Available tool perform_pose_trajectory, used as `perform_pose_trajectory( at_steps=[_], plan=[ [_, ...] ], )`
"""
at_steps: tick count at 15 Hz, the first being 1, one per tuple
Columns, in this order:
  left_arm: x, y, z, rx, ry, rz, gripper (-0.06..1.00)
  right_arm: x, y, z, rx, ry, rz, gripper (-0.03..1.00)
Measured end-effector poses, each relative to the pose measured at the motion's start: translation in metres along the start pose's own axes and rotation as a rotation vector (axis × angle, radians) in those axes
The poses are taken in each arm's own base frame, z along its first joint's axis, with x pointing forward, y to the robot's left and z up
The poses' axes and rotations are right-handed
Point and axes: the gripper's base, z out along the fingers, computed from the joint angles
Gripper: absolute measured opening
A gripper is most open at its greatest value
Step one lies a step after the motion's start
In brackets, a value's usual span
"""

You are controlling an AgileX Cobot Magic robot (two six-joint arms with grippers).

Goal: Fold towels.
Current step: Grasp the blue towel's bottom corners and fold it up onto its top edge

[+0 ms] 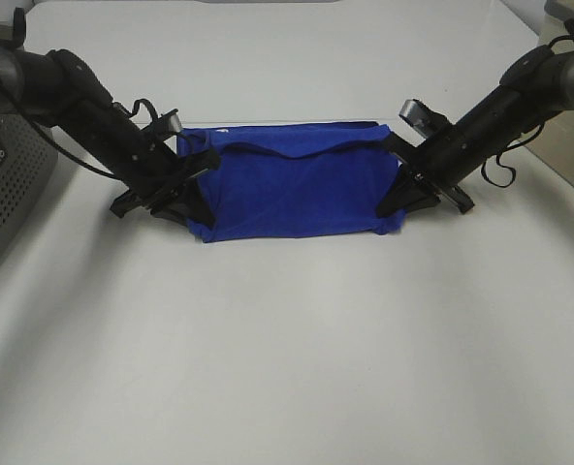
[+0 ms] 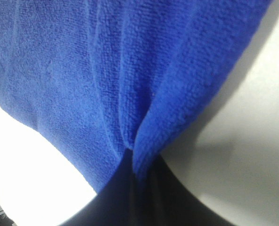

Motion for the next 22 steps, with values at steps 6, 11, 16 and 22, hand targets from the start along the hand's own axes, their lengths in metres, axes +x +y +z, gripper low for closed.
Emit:
perform_pose_trajectory(
  at_steps=[6, 11, 16, 22],
  plan=[
    [0.045, -0.003, -0.024, -0.119, 0.091, 0.087, 0.01, 0.025, 0.008, -0.017, 0.101, 0.105, -0.028, 0.0],
    [0.065, -0.018, -0.055, -0.147, 0.074, 0.127, 0.01, 0.063, 0.026, -0.039, 0.124, 0.155, 0.003, 0.0],
    [0.036, -0.028, -0.069, -0.171, -0.095, 0.181, 0.01, 0.027, 0.049, -0.057, 0.15, -0.01, -0.092, 0.0],
    [-0.029, -0.027, -0.06, -0.157, -0.239, 0.238, 0.01, -0.038, 0.057, -0.071, 0.195, -0.227, -0.233, 0.0]
  ],
)
